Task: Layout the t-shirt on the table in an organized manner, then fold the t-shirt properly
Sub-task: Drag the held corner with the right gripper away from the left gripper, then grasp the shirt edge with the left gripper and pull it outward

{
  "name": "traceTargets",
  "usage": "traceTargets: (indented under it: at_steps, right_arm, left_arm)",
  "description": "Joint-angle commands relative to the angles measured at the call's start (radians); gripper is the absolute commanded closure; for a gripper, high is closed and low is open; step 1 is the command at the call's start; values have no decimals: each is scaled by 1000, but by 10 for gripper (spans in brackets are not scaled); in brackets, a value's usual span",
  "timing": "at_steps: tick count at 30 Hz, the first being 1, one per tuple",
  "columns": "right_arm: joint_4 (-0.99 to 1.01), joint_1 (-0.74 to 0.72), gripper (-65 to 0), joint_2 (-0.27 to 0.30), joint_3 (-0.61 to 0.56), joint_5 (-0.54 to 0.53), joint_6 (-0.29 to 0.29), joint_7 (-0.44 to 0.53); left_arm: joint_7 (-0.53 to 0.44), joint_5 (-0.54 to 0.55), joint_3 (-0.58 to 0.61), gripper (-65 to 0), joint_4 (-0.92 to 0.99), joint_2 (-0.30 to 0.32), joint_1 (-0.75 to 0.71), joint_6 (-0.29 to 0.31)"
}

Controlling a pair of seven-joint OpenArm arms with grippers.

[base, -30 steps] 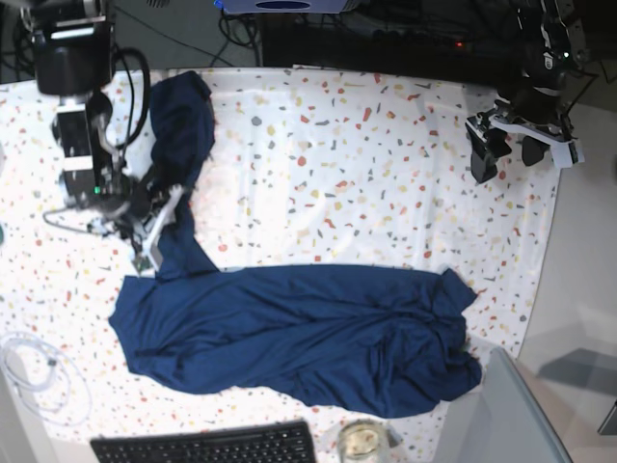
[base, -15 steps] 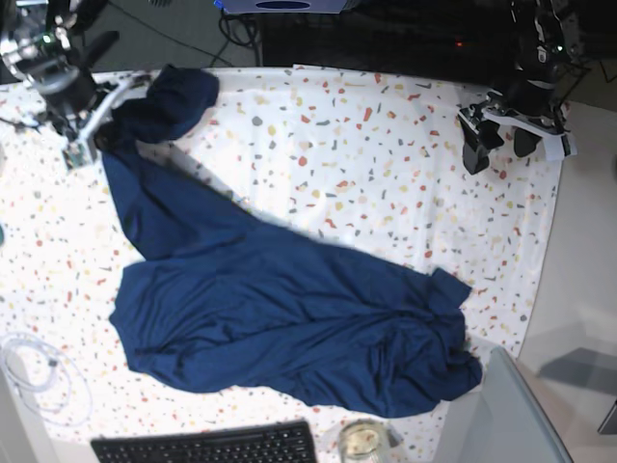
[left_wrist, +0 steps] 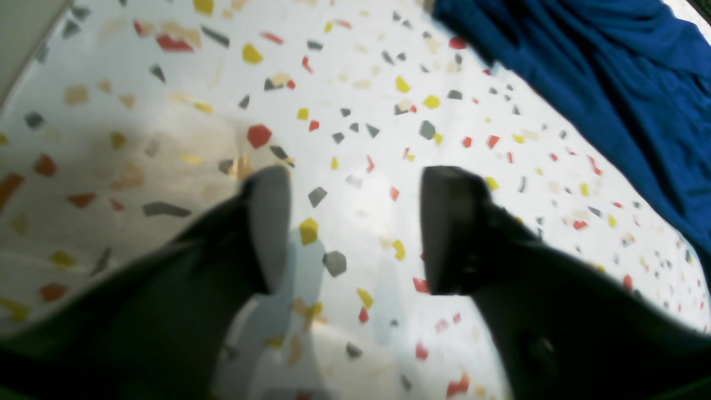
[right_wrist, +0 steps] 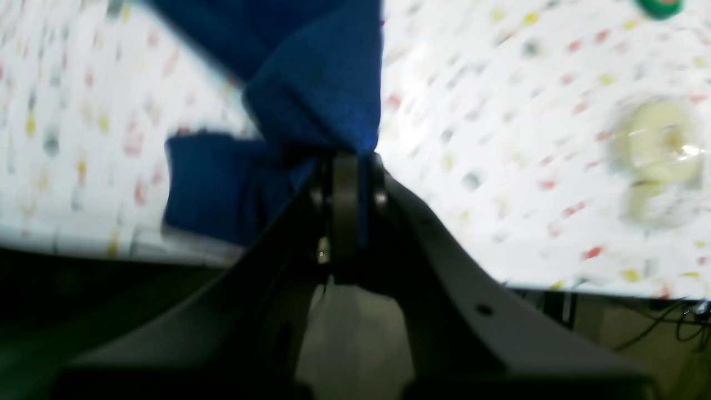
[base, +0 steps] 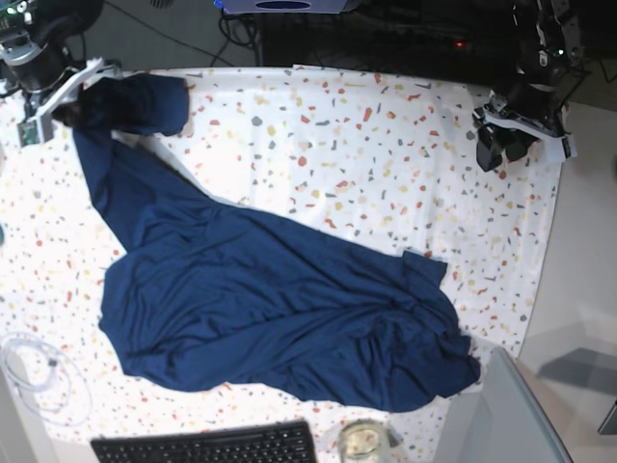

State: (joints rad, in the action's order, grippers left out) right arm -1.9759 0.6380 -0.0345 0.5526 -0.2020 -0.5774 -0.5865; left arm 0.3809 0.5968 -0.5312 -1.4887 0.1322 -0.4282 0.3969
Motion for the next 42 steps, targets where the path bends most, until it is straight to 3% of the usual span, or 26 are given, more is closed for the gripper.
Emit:
traceTargets:
  at_steps: [1, 3, 5, 11, 13, 18, 21, 24, 29, 34, 36, 40, 42]
  right_arm:
    - [-1, 7, 0, 2, 4, -9, -3, 6]
    - [17, 6, 0, 2, 4, -11, -5, 0]
    - [14, 6, 0, 2, 8, -11, -5, 0]
    - [14, 6, 0, 2, 11, -11, -5, 0]
    - [14, 6, 0, 2, 7, -11, -6, 0]
    - [7, -8, 0, 2, 5, -11, -6, 0]
    - [7, -10, 0, 2, 4, -11, -6, 0]
    - [7, -19, 0, 2, 4, -11, -6, 0]
    - [7, -24, 0, 2, 2, -11, -6, -2]
    - [8, -24, 0, 2, 2, -11, -6, -2]
    - [8, -24, 0, 2, 2, -11, -6, -2]
    - [8, -33, 0, 2, 2, -11, -6, -5]
    - [10, -36, 0, 2, 2, -11, -6, -7]
  left_arm:
    - [-21, 12, -2, -283, 4, 8, 18, 7]
    - [-21, 12, 33, -250, 46, 13, 58, 7]
    - [-21, 12, 75, -260, 76, 24, 88, 7]
    - [-21, 12, 205, -438, 152, 34, 214, 4]
    - [-21, 12, 222, -467, 181, 34, 256, 1]
    - [-21, 12, 228, -481, 245, 33, 346, -120]
    - [-26, 2, 280, -479, 253, 36, 375, -122]
    - [-27, -102, 329, -474, 256, 39, 404, -123]
    - [-27, -303, 337, -472, 290, -33, 458, -125]
    - [-29, -430, 337, -472, 351, -64, 506, -125]
    - [-29, -466, 337, -472, 376, -72, 529, -129]
    - [-30, -484, 337, -472, 409, -72, 562, -217]
    - [-30, -484, 339, -472, 422, -70, 572, -221]
